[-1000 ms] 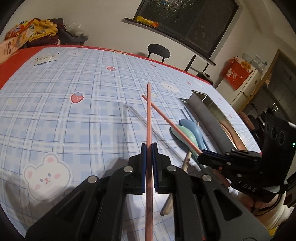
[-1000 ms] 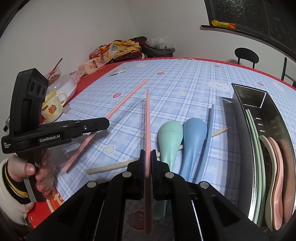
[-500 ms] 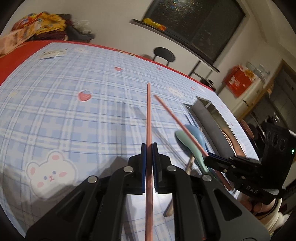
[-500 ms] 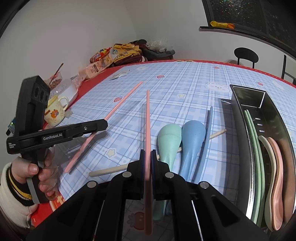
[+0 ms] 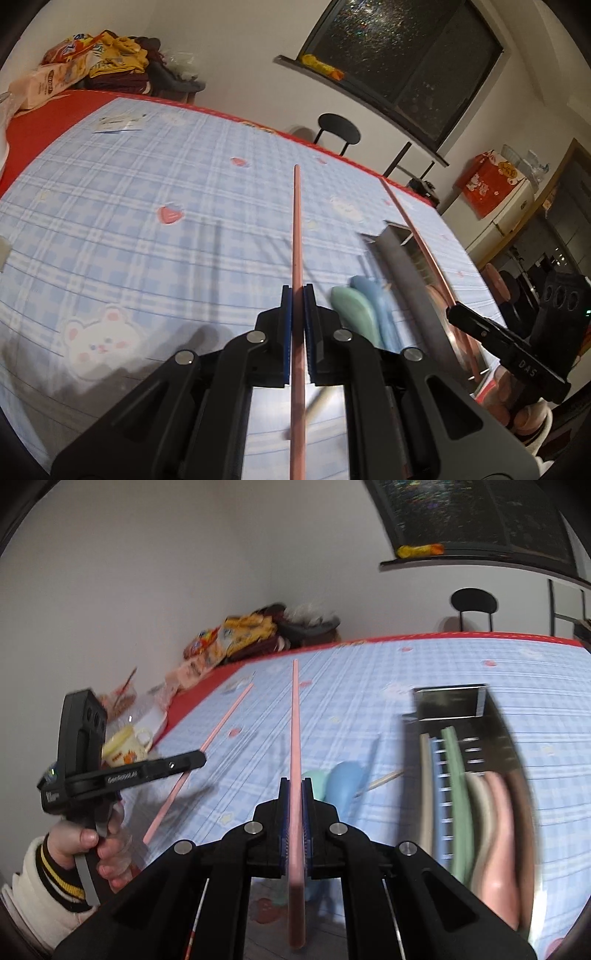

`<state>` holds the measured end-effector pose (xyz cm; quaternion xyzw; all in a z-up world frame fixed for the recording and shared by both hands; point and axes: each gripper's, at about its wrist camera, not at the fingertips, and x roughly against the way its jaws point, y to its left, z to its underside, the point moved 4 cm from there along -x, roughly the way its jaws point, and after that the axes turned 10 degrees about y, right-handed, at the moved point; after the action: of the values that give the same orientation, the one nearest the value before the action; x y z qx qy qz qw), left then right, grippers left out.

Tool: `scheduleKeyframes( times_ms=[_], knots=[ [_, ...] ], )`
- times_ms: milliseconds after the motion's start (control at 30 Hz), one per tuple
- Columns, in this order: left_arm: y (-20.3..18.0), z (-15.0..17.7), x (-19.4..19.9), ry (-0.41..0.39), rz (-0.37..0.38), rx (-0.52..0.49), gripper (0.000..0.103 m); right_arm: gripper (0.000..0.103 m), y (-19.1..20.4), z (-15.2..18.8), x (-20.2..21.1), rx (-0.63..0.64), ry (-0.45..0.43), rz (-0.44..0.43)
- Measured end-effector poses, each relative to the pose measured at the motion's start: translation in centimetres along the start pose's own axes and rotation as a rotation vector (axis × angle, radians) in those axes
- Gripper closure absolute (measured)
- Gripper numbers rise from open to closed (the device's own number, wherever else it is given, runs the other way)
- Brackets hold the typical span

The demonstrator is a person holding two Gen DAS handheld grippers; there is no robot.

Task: Organize utensils
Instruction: 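Lift both pink chopsticks and carry them over the steel caddy, then lower both pink chopsticks into the steel caddy and open both grippers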

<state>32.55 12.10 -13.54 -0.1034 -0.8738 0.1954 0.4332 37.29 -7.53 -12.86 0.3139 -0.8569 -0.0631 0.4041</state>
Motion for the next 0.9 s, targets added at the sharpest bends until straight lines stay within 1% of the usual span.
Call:
scheduleKeyframes(
  times_ms=[133,167,300,400,567,633,767,900],
  knots=[
    [-3.2,-0.1,-1.1,0.005,0.077,0.017,0.093,0.096,-3.4,-0.1,1.9,-0.081,-0.042,0.016],
    [-4.2,-0.1,-1.6,0.009,0.093,0.014,0.093,0.096,-4.7,-0.1,2.5,-0.113,-0.052,0.020],
    [-8.2,0.0,-3.6,0.033,0.159,-0.004,0.093,0.096,-7.6,0.4,3.7,-0.188,-0.072,0.025],
    [-11.3,0.1,-5.5,0.053,0.216,0.002,0.093,0.096,-8.8,0.8,3.7,-0.221,-0.064,0.036],
    [-14.8,0.3,-8.0,0.080,0.297,0.048,0.093,0.096,-10.4,1.1,4.4,-0.263,-0.078,0.042],
    [-15.8,0.2,-8.9,0.089,0.324,0.073,0.093,0.096,-10.6,1.2,4.6,-0.275,-0.087,0.040],
    [-16.2,0.8,-10.5,0.105,0.345,0.146,0.093,0.096,-10.8,1.3,4.6,-0.280,-0.086,0.045],
    [-15.9,1.4,-11.7,0.106,0.334,0.206,0.093,0.096,-11.2,1.1,4.5,-0.288,-0.084,0.048]
  ],
)
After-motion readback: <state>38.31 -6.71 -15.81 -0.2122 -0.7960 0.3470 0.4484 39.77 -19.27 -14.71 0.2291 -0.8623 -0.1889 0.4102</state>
